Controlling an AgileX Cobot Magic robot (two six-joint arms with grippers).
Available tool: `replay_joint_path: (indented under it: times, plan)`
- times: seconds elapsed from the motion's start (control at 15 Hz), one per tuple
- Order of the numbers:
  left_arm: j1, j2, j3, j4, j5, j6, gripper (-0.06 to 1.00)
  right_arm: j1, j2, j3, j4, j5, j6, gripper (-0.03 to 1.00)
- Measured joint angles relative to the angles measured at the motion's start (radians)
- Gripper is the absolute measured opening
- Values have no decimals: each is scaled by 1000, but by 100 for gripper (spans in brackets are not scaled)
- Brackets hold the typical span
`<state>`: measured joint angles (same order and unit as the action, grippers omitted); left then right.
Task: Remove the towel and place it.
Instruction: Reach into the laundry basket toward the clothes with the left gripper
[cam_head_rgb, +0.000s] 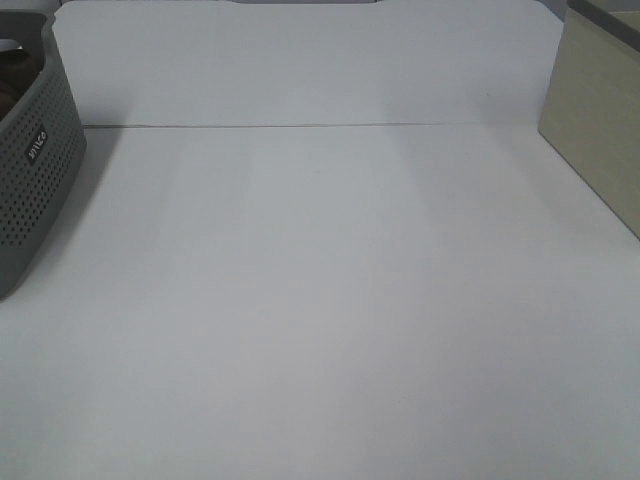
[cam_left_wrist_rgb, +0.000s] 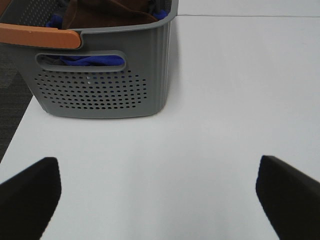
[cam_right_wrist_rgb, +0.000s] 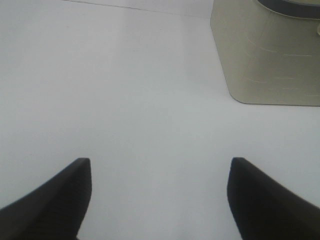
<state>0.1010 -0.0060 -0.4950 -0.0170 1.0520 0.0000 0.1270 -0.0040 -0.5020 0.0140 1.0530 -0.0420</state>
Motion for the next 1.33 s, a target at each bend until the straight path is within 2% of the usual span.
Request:
replay_joint_path:
  times: [0.73, 0.93, 1.07, 1.33]
  plan:
    - [0, 0, 0, 3, 0, 0, 99, 0, 0, 0, 0, 0, 0, 73]
    - [0, 75, -86, 4, 63, 165, 99, 0, 0, 0, 0, 0, 0, 73]
    - [0, 272, -244, 2, 158, 370, 99, 0, 0, 0, 0, 0, 0, 73]
    - [0, 696, -616, 17, 165, 650, 99, 0, 0, 0, 0, 0, 0, 73]
